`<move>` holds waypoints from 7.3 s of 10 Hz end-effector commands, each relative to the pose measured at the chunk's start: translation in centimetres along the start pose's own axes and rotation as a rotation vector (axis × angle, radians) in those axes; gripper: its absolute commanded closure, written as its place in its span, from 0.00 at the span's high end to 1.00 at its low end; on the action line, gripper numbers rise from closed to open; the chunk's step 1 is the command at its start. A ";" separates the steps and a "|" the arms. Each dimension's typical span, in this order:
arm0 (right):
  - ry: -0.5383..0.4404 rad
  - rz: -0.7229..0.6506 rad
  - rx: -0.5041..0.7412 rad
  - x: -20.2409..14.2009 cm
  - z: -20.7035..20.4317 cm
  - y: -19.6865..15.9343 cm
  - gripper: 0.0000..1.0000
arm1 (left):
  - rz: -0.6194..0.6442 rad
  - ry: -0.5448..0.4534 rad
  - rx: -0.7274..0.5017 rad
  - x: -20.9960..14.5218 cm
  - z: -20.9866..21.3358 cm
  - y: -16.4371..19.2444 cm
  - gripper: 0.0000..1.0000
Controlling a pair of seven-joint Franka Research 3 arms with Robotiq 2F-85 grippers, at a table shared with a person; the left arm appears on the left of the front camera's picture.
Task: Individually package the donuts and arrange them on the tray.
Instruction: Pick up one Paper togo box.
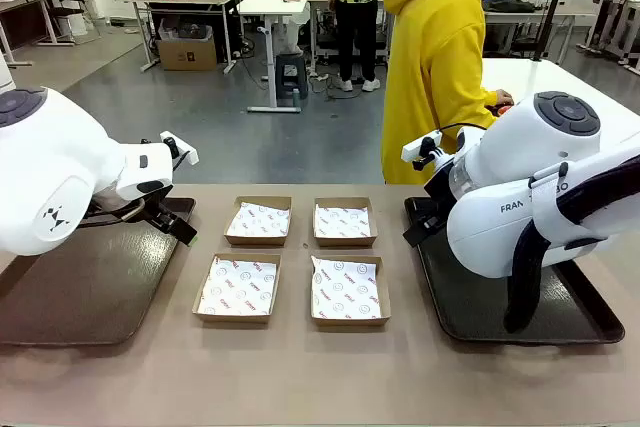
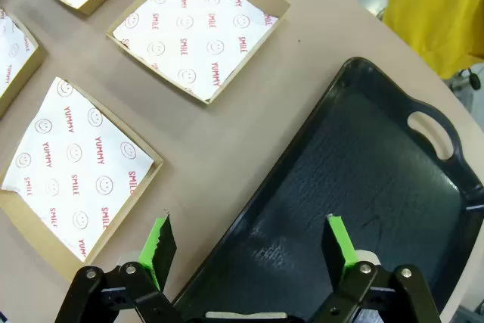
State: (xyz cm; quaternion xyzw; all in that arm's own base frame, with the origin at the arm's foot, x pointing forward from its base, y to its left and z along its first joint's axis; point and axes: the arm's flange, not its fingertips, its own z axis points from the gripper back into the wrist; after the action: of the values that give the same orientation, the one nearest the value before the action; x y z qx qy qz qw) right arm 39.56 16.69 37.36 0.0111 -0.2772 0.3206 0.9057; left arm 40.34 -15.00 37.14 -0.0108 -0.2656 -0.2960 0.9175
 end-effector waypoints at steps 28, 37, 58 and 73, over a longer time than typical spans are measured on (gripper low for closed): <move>0.327 -0.118 0.027 -5.0 21.5 5.0 1.00 | -0.134 0.117 0.074 -0.6 16.1 -0.4 1.00; -0.245 -0.868 1.010 -11.5 21.1 -5.2 1.00 | 0.658 -0.216 -0.905 -3.2 15.5 5.6 1.00; 0.018 -1.009 1.064 -23.6 21.1 -14.3 1.00 | 1.065 -0.170 -0.908 -11.3 12.6 14.9 1.00; 0.018 -1.009 1.064 -23.6 21.1 -14.3 1.00 | 1.065 -0.170 -0.908 -11.3 12.6 14.9 1.00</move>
State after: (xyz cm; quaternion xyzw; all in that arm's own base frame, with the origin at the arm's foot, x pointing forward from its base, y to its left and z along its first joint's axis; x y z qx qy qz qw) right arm 22.45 -12.33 45.52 0.5709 -0.0423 -0.0406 0.8189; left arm 34.65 5.66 44.37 -0.5368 -0.1436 0.1124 0.8237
